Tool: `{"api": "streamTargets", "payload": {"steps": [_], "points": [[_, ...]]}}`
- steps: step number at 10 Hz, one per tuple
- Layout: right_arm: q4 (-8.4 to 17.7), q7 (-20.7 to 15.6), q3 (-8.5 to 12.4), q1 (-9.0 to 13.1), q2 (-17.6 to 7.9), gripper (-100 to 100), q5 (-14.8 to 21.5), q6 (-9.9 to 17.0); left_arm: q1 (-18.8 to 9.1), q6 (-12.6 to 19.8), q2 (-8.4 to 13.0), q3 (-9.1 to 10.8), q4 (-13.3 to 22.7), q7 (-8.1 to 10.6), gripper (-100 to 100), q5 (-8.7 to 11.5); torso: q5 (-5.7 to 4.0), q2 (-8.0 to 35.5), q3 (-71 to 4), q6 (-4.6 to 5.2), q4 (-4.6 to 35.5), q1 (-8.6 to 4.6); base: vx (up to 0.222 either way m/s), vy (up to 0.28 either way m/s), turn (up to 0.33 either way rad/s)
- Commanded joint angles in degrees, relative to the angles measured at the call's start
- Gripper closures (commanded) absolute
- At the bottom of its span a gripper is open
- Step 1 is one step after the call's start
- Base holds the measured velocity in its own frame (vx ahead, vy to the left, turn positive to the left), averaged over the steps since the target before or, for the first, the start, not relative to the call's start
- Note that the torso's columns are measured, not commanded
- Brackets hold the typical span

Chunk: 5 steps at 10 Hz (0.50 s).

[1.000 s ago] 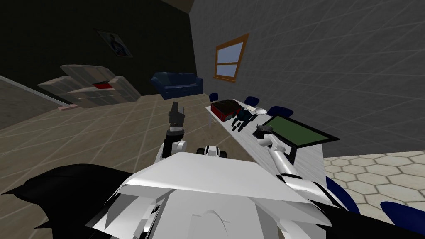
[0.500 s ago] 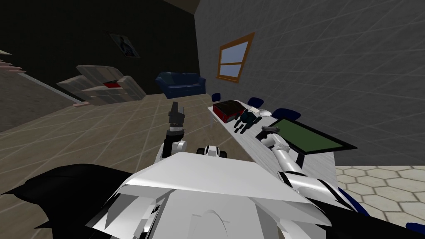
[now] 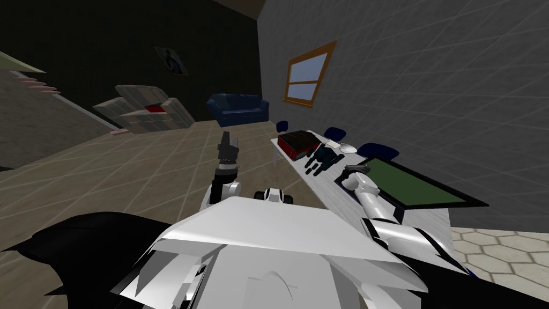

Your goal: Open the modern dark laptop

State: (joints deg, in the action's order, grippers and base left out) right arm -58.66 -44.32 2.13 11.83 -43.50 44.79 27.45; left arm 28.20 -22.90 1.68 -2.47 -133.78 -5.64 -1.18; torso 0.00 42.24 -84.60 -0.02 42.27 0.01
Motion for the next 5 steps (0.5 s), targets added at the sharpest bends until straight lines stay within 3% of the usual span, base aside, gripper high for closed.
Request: {"api": "streamTargets", "payload": {"steps": [1, 3, 5], "points": [[4.2, -2.0, 0.1, 1.6, -2.0, -100, 1.9, 1.5, 0.0, 0.0, 0.0, 0.00, 0.0, 0.00, 0, 0.0, -0.01, 0.0, 0.0, 0.05, 0.0, -0.02, 0.040, 0.007, 0.089], [6.8, -3.1, 0.1, 2.6, -3.1, -100, 3.2, 2.4, 0.0, 0.0, 0.0, 0.00, 0.0, 0.00, 0, 0.0, -0.01, 0.1, 0.0, 0.03, 0.0, -0.01, 0.037, 0.007, 0.083], [7.5, -3.1, 0.1, 2.6, -3.1, -100, 3.2, 2.4, 0.0, 0.0, 0.0, 0.00, 0.0, 0.00, 0, 0.0, 0.00, 0.1, 0.0, 0.02, 0.0, 0.00, 0.022, 0.002, 0.031]]}}
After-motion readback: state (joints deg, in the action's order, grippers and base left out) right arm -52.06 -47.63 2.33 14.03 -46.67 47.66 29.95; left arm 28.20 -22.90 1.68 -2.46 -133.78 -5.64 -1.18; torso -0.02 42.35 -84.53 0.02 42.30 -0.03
